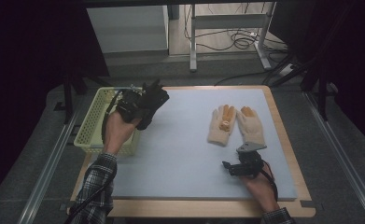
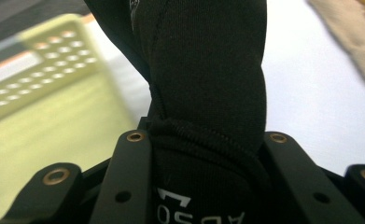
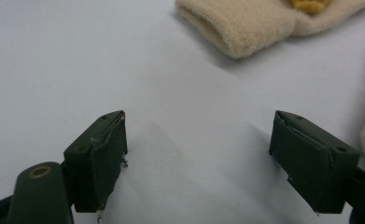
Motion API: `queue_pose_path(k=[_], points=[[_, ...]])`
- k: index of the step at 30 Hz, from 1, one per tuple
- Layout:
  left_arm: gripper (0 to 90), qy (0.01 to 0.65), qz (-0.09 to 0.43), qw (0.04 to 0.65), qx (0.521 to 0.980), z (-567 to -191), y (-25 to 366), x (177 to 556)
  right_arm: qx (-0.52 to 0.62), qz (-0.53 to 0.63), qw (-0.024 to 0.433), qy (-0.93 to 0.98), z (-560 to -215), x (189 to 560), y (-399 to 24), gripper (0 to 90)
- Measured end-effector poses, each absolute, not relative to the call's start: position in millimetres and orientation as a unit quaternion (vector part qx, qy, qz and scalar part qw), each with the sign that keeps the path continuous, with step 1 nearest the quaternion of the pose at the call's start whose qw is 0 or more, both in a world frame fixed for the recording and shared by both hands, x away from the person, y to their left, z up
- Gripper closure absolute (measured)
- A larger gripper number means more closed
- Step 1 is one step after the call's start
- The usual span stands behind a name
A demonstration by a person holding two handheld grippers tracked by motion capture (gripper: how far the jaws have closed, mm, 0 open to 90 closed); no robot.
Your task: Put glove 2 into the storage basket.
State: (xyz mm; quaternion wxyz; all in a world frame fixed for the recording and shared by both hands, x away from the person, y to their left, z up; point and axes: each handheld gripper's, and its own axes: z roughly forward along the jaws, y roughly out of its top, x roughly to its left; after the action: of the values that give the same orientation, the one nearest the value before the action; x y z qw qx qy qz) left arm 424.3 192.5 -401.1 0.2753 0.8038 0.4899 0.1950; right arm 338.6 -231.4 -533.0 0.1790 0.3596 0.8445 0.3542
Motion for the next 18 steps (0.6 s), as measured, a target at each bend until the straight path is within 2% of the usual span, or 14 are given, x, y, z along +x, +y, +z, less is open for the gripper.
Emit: queue_pose_path(k=[8, 18], points=[[66.9, 0.531, 0.219, 0.260, 0.776, -399, 242, 431, 0.359, 0.354, 0.179, 0.845, -533, 339, -231, 18.7], [66.3, 0.585, 0.215, 0.230, 0.747, -428, 296, 440, 0.359, 0.354, 0.179, 0.845, -533, 339, -231, 18.7]])
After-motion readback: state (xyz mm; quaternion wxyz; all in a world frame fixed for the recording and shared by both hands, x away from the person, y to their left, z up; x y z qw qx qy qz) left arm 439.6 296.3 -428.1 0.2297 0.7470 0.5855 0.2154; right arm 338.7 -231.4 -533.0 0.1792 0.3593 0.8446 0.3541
